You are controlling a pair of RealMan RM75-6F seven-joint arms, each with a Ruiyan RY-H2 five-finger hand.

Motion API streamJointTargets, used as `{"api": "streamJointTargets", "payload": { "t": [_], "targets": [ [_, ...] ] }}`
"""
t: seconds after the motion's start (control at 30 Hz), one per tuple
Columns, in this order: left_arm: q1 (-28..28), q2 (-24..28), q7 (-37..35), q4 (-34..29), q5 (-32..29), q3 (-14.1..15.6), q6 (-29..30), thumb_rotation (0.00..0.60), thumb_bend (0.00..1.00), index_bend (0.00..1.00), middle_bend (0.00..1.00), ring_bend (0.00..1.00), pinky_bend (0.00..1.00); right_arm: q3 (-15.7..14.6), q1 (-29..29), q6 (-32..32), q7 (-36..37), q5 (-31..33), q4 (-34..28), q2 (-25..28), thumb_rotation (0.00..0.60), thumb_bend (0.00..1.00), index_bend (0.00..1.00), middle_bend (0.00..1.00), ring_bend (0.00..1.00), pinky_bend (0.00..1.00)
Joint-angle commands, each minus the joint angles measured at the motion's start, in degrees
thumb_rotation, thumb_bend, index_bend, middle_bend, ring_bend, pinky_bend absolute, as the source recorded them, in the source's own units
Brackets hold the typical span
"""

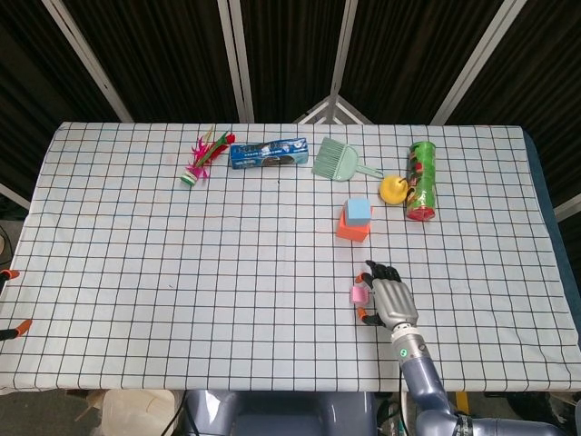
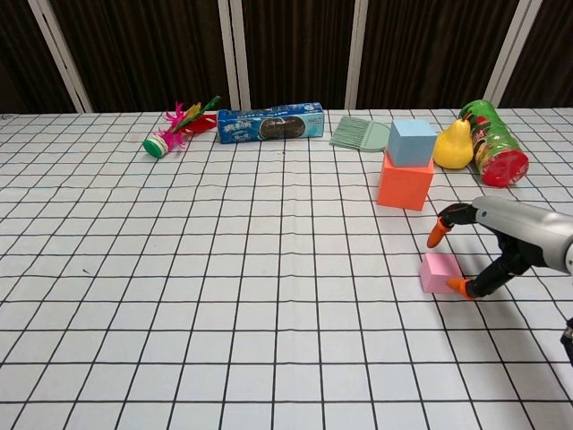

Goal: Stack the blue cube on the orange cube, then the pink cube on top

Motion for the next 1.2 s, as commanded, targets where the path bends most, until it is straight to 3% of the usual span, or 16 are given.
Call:
{"api": "streamJointTargets", "payload": {
  "t": [0.03, 0.37, 1.2],
  "targets": [
    [-0.06, -0.02, 0.10, 0.01, 0.00, 0.05, -0.08, 0.600, 0.21, 0.22, 0.01, 0.00, 0.02, -0.30, 0.20, -0.44, 0.15, 0.40, 0.71, -0.48, 0.600, 0.42, 0.31, 0.08, 0.05, 0.00],
    [-0.22, -0.19, 0.53, 0.11, -0.37, 0.07, -0.25, 0.600, 0.21, 0.22, 0.01, 0.00, 0.02, 0.22, 0.90, -1.15, 1.20, 0.85, 2.39, -1.35, 0.600, 0.42, 0.31, 0.08, 0.05, 0.00],
    [-0.42, -0.36, 1.40, -0.06, -0.77, 0.29, -0.36, 0.600, 0.21, 0.22, 0.01, 0.00, 0.02, 0.58, 1.16, -2.60, 5.32, 0.19, 5.27, -3.15, 0.600, 0.42, 0.44, 0.07, 0.05, 0.00]
  ]
}}
